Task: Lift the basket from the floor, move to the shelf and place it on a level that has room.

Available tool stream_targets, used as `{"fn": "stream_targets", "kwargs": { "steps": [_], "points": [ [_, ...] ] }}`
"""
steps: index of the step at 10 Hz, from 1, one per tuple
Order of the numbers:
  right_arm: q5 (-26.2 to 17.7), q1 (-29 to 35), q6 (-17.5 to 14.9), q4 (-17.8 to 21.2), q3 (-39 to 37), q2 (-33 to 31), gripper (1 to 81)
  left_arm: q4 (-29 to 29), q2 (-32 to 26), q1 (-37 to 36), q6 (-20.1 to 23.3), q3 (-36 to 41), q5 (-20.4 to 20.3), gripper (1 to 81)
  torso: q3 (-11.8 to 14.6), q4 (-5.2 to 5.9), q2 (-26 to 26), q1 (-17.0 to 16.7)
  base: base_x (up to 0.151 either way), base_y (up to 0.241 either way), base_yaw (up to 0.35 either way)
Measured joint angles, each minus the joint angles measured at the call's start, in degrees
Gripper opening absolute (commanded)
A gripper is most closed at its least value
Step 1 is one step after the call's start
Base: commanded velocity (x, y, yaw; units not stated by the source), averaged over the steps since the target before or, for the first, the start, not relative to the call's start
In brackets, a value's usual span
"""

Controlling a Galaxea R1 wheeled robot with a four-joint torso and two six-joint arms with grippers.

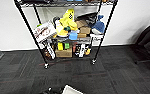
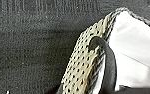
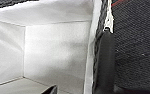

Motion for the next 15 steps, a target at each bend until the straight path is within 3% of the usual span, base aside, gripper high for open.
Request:
{"fn": "stream_targets", "kwargs": {
  "steps": [4, 5, 6, 10, 15],
  "points": [
    [0.96, 0.01, 0.63, 0.06, -0.33, 0.00, 81.1, 1.13, 2.23, -0.77, 0.04, -2.18, -0.61, 81.1, 0.00, 0.00, 0.00, 0.00, 0.000, 0.000, 0.000],
    [1.54, 0.01, 0.66, 0.06, -0.35, 0.17, 81.1, 1.35, 2.18, -0.77, 0.02, -2.40, -0.55, 1.0, 0.00, 0.00, 0.00, 0.00, 0.000, 0.000, 0.000],
    [1.58, 0.04, 0.98, 0.15, -0.35, 0.30, 1.0, 2.07, 2.16, -0.74, 1.00, -2.51, -0.22, 1.0, 0.00, 0.00, 0.00, 0.00, 0.000, 0.000, 0.000],
    [1.61, 0.04, 1.55, 0.48, -0.62, 0.12, 1.0, 2.12, 2.13, -0.77, 0.66, -2.16, 0.24, 1.0, -0.02, 0.00, 0.00, 0.00, 0.000, 0.000, 0.000],
    [1.67, 0.01, 1.68, 2.56, 3.89, -3.50, 1.0, 1.82, 0.26, -0.74, 0.44, 1.35, 6.50, 1.0, -0.02, 0.00, 0.00, 0.00, 0.000, 0.000, 0.000]
  ]
}}
